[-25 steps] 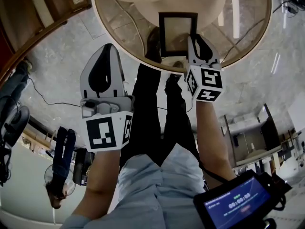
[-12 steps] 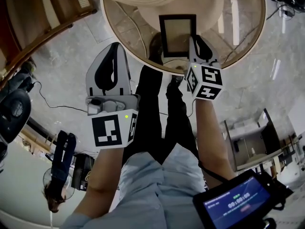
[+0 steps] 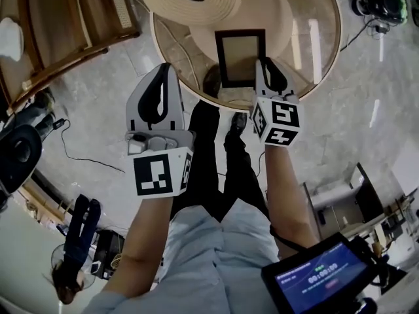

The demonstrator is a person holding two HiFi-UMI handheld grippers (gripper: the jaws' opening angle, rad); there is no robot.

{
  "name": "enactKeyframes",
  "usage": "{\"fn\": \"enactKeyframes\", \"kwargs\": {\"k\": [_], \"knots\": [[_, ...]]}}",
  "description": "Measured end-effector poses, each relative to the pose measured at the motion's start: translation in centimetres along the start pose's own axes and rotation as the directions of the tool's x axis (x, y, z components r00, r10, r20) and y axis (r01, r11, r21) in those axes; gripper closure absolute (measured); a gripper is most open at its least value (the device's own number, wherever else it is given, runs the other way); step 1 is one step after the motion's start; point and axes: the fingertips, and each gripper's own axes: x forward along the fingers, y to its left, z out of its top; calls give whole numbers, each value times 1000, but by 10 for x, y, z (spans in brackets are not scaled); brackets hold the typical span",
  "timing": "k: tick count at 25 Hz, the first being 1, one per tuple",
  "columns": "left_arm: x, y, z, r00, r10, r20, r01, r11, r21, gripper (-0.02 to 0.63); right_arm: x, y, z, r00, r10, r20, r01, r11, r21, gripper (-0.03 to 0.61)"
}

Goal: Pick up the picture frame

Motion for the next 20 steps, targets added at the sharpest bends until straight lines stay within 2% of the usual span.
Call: {"fn": "enactKeyframes", "kwargs": {"k": [5,8,14,20], "knots": [[-28,-17,28,999,13,40,-14,1000,22,603,-44,-4,26,998,-8,60,9,1000,-12,500],[-44,-39,52,995,25,99,-31,998,55,603,-74,-22,47,990,-16,139,18,1000,-14,500],[-70,-64,102,981,9,196,-25,996,81,603,-130,-27,109,959,-20,284,30,999,-32,500],[-111,-97,140,962,8,272,-39,993,109,603,-203,-26,158,910,-6,414,36,997,-65,500]]}}
